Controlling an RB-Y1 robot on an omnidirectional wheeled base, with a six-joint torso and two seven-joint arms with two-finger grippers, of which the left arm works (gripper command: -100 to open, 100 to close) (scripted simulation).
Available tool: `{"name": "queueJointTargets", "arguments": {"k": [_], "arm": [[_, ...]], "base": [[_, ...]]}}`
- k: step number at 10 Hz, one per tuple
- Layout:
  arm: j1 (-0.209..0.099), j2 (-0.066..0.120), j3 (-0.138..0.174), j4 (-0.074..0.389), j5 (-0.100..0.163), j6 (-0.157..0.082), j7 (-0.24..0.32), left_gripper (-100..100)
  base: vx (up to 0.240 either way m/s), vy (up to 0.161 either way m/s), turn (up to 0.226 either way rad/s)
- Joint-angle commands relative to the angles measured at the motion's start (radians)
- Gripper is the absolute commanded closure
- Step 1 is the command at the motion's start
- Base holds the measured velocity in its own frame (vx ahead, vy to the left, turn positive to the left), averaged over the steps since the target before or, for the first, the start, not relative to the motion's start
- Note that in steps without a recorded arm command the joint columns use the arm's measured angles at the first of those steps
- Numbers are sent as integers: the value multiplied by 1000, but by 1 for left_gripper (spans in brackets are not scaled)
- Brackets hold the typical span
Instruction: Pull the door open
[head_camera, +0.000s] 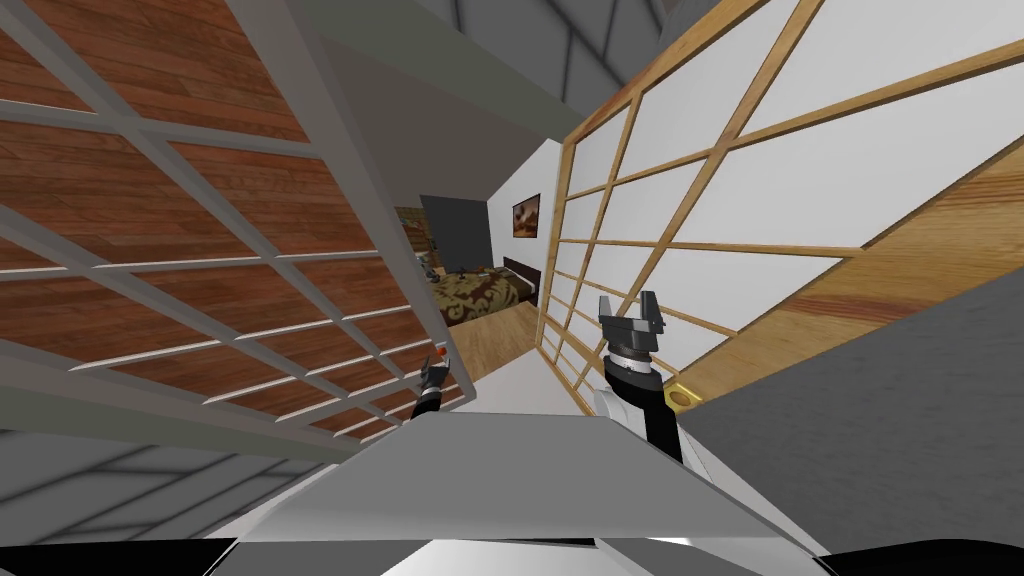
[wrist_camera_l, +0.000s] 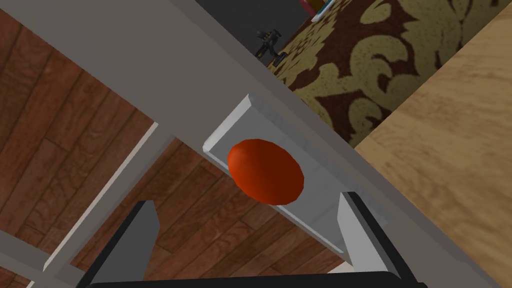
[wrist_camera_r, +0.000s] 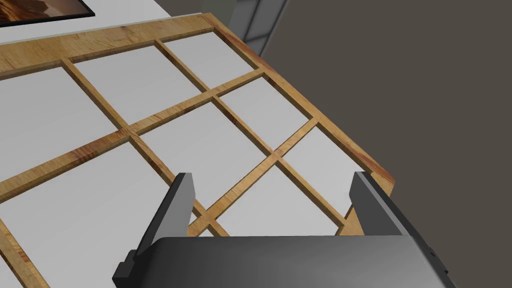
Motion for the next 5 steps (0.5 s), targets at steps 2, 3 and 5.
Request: {"name": "queueJointTargets", "arguments": {"k": [2,3,5], "arm": [[-1,-3,-16,-9,39,1,65,-100],[-2,-6,-26,-15,65,2,101,-100],[-3,-8,-36,-21,91,3,147,-100]], "base": [[-68,11,-57],[-70,11,-43],[-50,1,-45]]}}
